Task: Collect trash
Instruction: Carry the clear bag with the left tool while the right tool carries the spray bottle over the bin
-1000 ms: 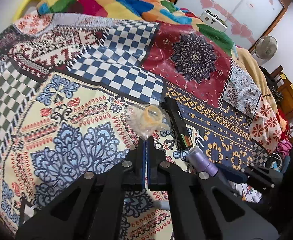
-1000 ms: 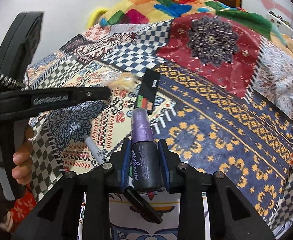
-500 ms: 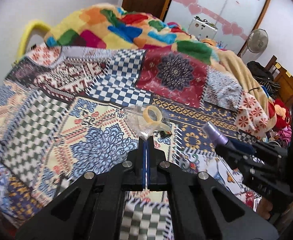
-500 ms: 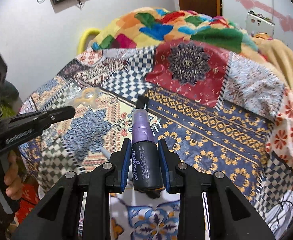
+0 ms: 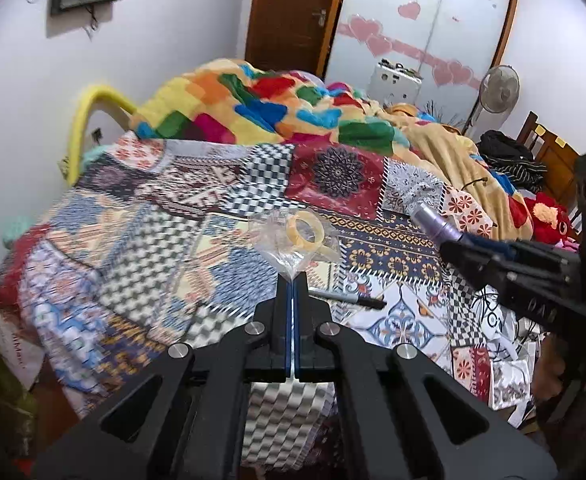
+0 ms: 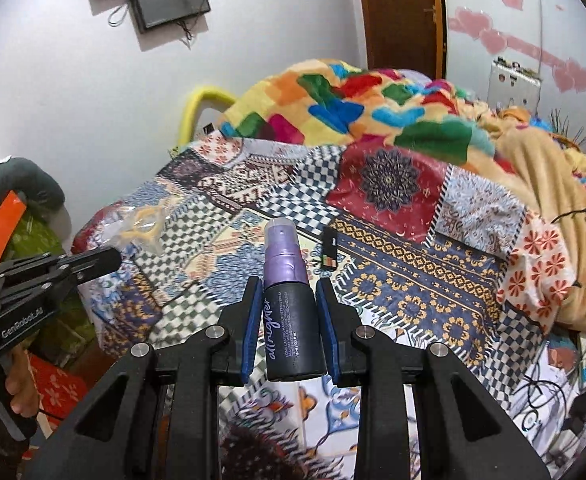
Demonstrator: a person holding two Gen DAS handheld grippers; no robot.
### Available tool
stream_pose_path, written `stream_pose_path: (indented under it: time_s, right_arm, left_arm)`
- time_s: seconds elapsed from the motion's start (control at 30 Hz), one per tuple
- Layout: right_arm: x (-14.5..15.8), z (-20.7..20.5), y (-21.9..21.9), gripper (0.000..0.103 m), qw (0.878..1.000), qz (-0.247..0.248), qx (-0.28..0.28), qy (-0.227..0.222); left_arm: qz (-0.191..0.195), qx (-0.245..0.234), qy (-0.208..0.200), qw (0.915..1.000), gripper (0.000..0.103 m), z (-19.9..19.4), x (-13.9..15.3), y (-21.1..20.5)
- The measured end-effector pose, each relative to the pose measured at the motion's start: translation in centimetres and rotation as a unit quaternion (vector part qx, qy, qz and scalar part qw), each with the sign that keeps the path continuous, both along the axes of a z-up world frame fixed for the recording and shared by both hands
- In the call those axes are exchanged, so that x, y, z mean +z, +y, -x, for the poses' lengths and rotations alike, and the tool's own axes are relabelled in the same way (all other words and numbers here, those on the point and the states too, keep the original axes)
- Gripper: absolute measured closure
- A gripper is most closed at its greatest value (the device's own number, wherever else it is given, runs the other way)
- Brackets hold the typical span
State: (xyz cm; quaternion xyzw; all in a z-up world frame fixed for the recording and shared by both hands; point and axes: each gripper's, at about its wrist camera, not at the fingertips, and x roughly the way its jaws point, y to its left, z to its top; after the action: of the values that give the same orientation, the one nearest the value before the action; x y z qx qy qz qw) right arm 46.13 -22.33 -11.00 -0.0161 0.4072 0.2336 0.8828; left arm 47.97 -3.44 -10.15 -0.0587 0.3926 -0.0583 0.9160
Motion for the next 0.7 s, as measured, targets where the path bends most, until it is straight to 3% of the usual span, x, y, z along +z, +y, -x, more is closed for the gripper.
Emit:
stream_pose_path:
  time_s: [0.33,0.7]
  right_arm:
    - [3.9,6.5,3.7,0.078,0.999,0.003,0.026,-0.026]
    - [4.8,12.7,12.6,0.078,0.994,0.002,0.106,-0.03]
  left_arm:
    - [0.0,0.049,-0.022,0.9986,0.103,10.0,3.3,6.2]
    - [-0.014,0.123,-0.046,0.9913,0.103,19.8,5.7,14.7]
